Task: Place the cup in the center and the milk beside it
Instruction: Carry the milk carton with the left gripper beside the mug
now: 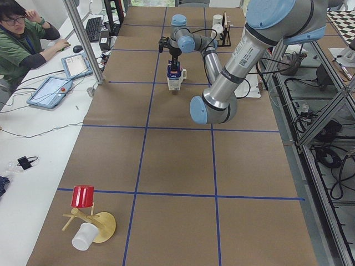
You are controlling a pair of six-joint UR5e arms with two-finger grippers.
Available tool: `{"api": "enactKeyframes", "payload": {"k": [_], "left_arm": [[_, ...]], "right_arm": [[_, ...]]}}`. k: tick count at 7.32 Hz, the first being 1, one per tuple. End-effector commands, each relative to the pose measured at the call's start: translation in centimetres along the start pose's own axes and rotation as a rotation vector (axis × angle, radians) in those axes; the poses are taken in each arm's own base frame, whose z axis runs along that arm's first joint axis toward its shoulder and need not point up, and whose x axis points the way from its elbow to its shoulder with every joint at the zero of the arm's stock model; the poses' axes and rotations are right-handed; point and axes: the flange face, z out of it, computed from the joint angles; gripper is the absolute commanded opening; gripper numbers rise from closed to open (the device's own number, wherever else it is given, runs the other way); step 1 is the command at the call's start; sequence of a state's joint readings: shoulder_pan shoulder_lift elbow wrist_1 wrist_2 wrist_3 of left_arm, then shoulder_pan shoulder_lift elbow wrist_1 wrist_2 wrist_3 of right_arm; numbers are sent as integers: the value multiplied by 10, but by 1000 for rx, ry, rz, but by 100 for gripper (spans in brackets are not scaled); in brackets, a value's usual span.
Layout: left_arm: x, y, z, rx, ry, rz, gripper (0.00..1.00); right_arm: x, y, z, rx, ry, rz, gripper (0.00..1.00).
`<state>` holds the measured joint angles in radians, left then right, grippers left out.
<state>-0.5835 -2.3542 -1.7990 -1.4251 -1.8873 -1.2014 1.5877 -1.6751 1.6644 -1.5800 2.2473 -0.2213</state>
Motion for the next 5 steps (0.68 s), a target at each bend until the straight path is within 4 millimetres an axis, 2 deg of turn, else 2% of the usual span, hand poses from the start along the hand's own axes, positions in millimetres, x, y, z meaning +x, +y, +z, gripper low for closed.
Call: {"api": "enactKeyframes", "payload": {"k": [1, 2, 3, 4, 5], "left_arm": [[1, 5, 5, -7, -2, 15, 12], [2, 10, 8, -13, -3, 20, 20], [5, 14, 10, -19, -3, 26, 39], [5, 18, 12, -21, -5, 29, 78], [5, 16, 12, -1, -11, 30, 92]], "right_arm": [[0, 0, 0, 0, 0, 2, 100], [0, 0, 0, 0, 0, 3, 100], [0, -1, -1, 1, 0, 2, 100], [0, 0, -1, 1, 0, 2, 100], [0, 0, 0, 0, 0, 3, 100]]}}
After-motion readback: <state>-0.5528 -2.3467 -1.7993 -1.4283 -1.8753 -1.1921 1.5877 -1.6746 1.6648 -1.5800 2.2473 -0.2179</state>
